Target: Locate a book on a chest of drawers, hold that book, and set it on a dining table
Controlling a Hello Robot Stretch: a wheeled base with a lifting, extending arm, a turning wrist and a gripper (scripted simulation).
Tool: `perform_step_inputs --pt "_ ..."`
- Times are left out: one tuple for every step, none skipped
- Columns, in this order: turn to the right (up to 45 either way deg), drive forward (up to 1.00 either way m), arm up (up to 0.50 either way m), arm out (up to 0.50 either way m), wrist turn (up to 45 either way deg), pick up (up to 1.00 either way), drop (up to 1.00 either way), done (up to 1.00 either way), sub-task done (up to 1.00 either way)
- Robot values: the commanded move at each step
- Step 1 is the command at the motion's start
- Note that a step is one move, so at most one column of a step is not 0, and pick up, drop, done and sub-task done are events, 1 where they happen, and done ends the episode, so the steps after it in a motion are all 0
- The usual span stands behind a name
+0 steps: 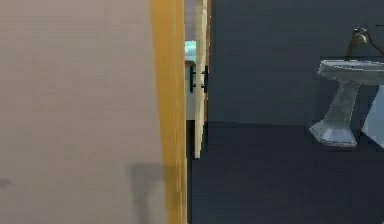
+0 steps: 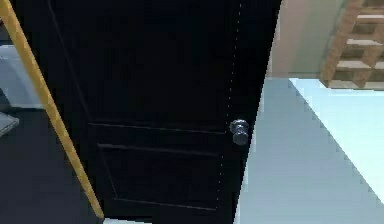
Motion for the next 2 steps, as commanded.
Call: perform_step_inputs --pt "30.0 0.0 0.0 0.0 0.0 0.0 0.0 0.0 0.0" --pt "0.0 0.65 0.0 0.0 0.0 0.0 0.0 0.0 0.0"
